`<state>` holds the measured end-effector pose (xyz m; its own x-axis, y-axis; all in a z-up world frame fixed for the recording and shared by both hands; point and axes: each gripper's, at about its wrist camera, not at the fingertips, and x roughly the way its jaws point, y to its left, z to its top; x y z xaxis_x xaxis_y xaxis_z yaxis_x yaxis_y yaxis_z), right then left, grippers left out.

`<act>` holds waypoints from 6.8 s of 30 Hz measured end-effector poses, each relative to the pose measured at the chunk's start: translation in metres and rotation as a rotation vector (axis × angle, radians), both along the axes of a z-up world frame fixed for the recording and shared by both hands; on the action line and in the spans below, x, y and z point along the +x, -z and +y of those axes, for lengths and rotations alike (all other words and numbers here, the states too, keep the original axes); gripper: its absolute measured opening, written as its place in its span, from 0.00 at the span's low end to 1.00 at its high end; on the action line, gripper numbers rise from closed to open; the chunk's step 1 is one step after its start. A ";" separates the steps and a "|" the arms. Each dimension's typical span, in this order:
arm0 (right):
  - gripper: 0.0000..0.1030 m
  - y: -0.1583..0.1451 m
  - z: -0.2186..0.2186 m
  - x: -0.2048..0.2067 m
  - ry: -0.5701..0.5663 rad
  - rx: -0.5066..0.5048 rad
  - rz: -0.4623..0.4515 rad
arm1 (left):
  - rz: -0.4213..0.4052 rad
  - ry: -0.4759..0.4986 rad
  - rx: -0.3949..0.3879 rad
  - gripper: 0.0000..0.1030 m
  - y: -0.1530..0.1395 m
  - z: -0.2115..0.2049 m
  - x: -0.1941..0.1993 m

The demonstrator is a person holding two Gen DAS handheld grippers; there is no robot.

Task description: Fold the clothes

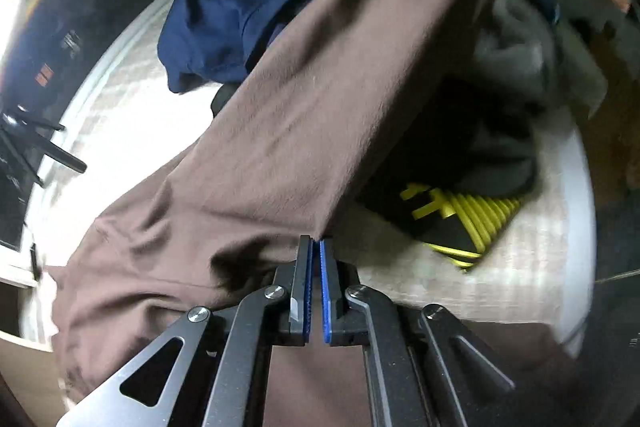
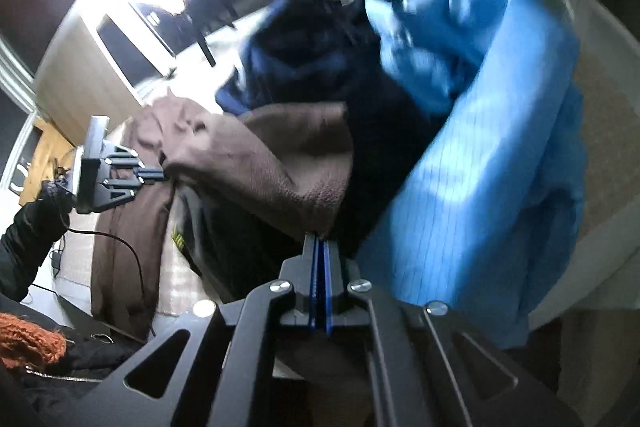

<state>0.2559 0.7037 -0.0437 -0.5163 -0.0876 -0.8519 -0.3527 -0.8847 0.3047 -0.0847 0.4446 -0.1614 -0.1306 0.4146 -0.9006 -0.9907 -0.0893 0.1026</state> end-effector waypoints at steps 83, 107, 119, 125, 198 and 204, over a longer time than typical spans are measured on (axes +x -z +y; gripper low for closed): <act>0.17 -0.021 -0.016 -0.086 -0.537 0.218 -0.052 | 0.004 0.221 0.158 0.21 -0.044 0.098 0.120; 0.39 -0.010 -0.044 -0.088 -0.633 0.457 -0.146 | -0.062 0.112 0.148 0.27 -0.026 0.099 0.063; 0.05 -0.030 -0.053 -0.081 -0.584 0.391 -0.092 | -0.066 0.172 0.148 0.00 -0.026 0.083 0.086; 0.05 -0.064 -0.006 -0.077 -0.296 0.259 0.041 | 0.009 0.152 0.174 0.08 -0.044 0.076 0.087; 0.04 -0.037 0.058 -0.082 0.037 0.120 -0.032 | 0.046 0.062 0.063 0.02 0.016 0.009 0.018; 0.19 -0.045 0.048 -0.060 -0.018 0.143 -0.018 | 0.033 0.065 0.013 0.07 0.020 0.007 0.017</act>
